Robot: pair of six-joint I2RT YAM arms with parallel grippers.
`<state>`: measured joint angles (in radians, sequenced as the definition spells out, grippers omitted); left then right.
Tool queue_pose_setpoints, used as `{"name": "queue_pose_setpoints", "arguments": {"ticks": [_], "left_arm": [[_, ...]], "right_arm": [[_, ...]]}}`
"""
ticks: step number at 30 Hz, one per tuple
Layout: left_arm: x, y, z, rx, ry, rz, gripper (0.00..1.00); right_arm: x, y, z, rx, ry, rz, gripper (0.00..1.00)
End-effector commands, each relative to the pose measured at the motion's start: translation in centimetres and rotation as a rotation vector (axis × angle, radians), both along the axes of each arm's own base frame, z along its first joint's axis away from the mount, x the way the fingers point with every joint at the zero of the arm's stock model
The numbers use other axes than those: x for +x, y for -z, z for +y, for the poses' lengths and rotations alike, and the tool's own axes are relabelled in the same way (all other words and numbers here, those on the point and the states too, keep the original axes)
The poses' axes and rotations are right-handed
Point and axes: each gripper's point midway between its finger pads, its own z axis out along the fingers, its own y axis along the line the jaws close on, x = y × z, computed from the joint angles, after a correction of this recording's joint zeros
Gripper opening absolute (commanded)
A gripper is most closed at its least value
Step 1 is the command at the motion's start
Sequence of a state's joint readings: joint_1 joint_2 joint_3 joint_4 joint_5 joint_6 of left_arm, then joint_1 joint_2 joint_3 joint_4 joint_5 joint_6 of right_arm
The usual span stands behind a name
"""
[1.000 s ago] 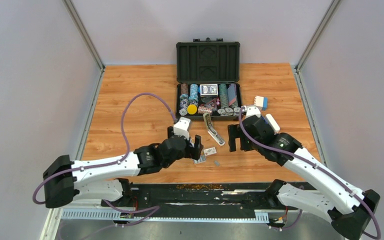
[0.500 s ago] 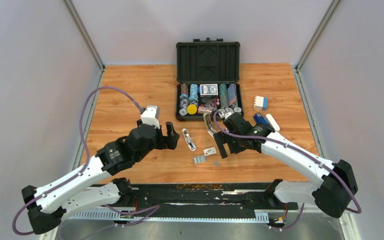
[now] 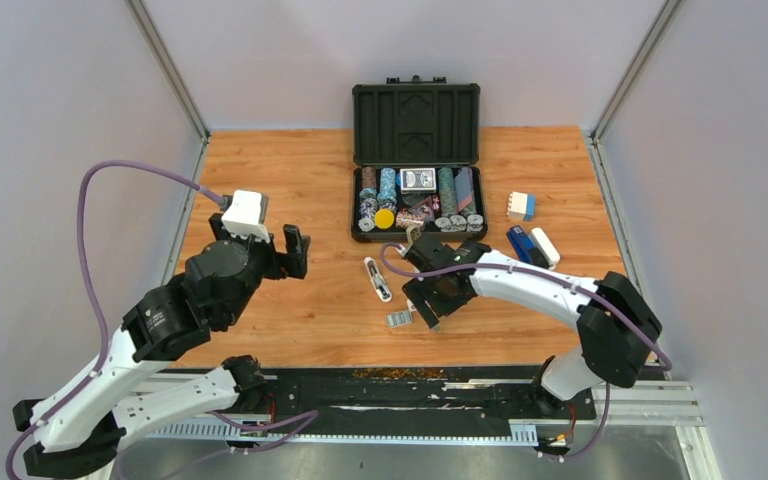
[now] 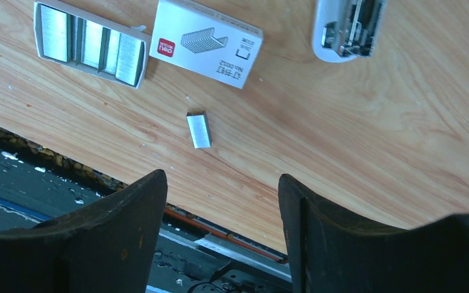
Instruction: Load the staples into the stapler
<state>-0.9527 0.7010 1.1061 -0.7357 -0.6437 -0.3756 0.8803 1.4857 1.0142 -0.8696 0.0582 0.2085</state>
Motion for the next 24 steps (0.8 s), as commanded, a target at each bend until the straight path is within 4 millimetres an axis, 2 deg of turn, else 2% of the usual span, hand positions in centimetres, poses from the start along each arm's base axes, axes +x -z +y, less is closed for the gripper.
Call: {"name": "queue_pose_setpoints", "arguments": {"ticks": [1, 5, 6, 8, 14, 24], "left_arm": [[1.3, 0.4, 4.0, 0.176, -0.163, -0.091, 1.0], [1.7, 2.4, 5.2, 0.186, -0.24, -0.132, 1.0], [1.8, 3.6, 5.2, 0.189, -0.245, -0.131, 1.0], [1.9, 4.4, 5.0, 0.171, -0.243, -0.144, 1.0], [1.9, 4.6, 6.3, 0.214, -0.3, -0.155, 1.0], [2.1, 4.7, 6.4, 0.218, -0.304, -0.154, 1.0]], "right_arm": [[0.6, 0.1, 2.4, 0.004, -0.075, -0.017, 0.65], [0.1, 1.3, 3.3, -0.035, -0.125, 0.007, 0.59], [0.0, 1.5, 3.5, -0.044, -0.137, 0.011, 0.58], [-0.1, 1.9, 3.7, -0.064, -0.156, 0.019, 0.54], [0.1, 3.0, 4.0, -0.097, -0.182, 0.038, 0.44], [0.3, 4.6, 3.5, -0.148, -0.199, 0.054, 0.34]]}}
